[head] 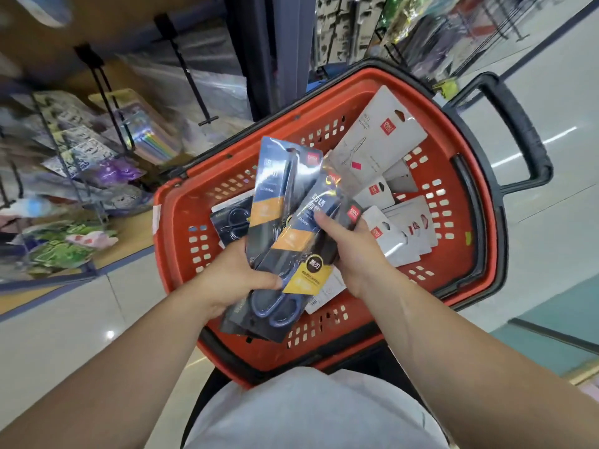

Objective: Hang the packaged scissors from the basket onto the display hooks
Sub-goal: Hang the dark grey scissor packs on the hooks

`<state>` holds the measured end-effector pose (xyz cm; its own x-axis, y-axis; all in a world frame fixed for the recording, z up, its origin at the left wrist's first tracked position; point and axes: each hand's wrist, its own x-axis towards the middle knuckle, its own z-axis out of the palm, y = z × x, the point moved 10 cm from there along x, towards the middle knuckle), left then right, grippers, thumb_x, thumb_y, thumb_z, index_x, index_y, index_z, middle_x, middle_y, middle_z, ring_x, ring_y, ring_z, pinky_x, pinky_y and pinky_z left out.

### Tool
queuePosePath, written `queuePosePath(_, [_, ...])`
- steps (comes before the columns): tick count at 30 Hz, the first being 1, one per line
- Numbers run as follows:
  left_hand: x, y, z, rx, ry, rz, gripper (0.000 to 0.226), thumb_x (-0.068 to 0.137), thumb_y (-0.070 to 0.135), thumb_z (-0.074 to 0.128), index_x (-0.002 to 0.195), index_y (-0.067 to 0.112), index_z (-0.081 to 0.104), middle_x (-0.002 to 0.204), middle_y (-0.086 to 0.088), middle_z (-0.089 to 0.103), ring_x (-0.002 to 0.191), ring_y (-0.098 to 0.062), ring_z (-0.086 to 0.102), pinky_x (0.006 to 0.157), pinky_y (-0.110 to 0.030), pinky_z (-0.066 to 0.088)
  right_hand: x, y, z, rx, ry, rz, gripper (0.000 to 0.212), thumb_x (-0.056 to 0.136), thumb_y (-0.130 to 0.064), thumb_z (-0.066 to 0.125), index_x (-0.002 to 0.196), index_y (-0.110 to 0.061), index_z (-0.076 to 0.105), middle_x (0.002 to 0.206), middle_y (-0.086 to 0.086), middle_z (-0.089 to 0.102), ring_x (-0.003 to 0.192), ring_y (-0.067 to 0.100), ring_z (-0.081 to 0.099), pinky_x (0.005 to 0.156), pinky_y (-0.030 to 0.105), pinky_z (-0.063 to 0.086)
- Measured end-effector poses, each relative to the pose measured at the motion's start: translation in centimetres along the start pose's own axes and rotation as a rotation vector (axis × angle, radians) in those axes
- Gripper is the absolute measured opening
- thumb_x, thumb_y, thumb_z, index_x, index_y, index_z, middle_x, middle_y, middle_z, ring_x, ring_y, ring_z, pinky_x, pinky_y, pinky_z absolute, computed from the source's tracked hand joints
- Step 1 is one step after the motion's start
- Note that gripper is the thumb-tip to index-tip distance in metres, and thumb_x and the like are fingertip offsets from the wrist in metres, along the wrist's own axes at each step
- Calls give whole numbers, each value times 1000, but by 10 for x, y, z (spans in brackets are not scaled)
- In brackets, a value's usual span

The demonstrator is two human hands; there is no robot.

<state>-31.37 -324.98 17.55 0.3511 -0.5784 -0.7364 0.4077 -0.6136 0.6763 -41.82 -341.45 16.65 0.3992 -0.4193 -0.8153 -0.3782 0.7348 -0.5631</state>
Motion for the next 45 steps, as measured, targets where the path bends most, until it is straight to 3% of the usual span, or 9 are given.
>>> queuePosePath(5, [-21, 29, -4, -213, 59, 140, 70, 51, 6, 84, 119, 11, 68, 106, -8, 79, 98, -22, 76, 83, -34, 60, -42, -15, 34, -125, -272, -73, 29, 100, -33, 66, 129, -28, 63, 121, -4, 77, 111, 17, 74, 91, 36, 58])
queuePosePath(10, [-26, 52, 3, -277, 68, 203, 60, 64, -2, 81, 121, 14, 72, 121, -15, 76, 112, -33, 73, 99, -50, 57, -50, -41, 49, -226, -298, -251, 40, 98, -27, 71, 133, -33, 54, 125, -10, 73, 115, 8, 70, 95, 32, 57])
queuePosePath(13, [-28, 59, 5, -356, 184, 245, 62, 63, 1, 88, 119, 23, 73, 119, -13, 77, 111, -33, 74, 92, -46, 61, -50, -50, 58, -316, -281, -299, 54, 99, -28, 70, 144, -25, 42, 128, -9, 67, 116, 6, 66, 103, 36, 53])
queuePosePath(18, [-27, 46, 11, -487, 265, 211, 47, 69, -11, 81, 99, 26, 79, 104, -13, 80, 92, -30, 78, 83, -48, 62, -44, -52, 53, -433, -300, -210, 35, 106, -49, 50, 135, -32, 42, 117, -27, 54, 108, -11, 53, 86, 18, 42])
queuePosePath(25, [-33, 28, -24, -461, 442, 199, 64, 65, -10, 87, 120, 18, 71, 114, -13, 79, 104, -36, 76, 93, -54, 60, 23, -107, -54, -301, 358, -309, 68, 97, -43, 66, 152, -12, 40, 147, 7, 53, 131, 25, 54, 104, 36, 44])
queuePosePath(32, [-60, 29, -60, -334, 596, 251, 56, 74, -18, 81, 108, 26, 70, 97, 7, 82, 90, -13, 79, 75, -28, 65, 29, -119, -5, -670, 267, -603, 35, 94, -28, 73, 120, -15, 54, 123, 2, 66, 116, 19, 63, 93, 28, 48])
queuePosePath(39, [-74, 8, -84, -335, 680, 203, 58, 72, -12, 87, 114, 24, 72, 108, 0, 81, 100, -23, 78, 90, -47, 62, 33, -22, 60, -1374, -166, -735, 46, 84, -2, 66, 125, -21, 73, 135, 9, 63, 121, 38, 56, 101, 43, 50])
queuePosePath(42, [-83, 6, -93, -336, 709, 199, 57, 71, -11, 88, 113, 24, 72, 105, 2, 82, 98, -21, 79, 87, -46, 62, 48, -24, 62, -1398, -121, -705, 40, 83, 2, 62, 114, -18, 78, 124, 14, 67, 108, 41, 61, 92, 48, 54])
queuePosePath(45, [-92, 6, -103, -353, 751, 190, 58, 69, -12, 88, 108, 26, 69, 99, 6, 82, 93, -17, 79, 78, -38, 66, 65, -41, 69, -1536, -77, -711, 49, 88, -3, 65, 136, -15, 65, 139, 14, 58, 124, 39, 52, 100, 47, 50])
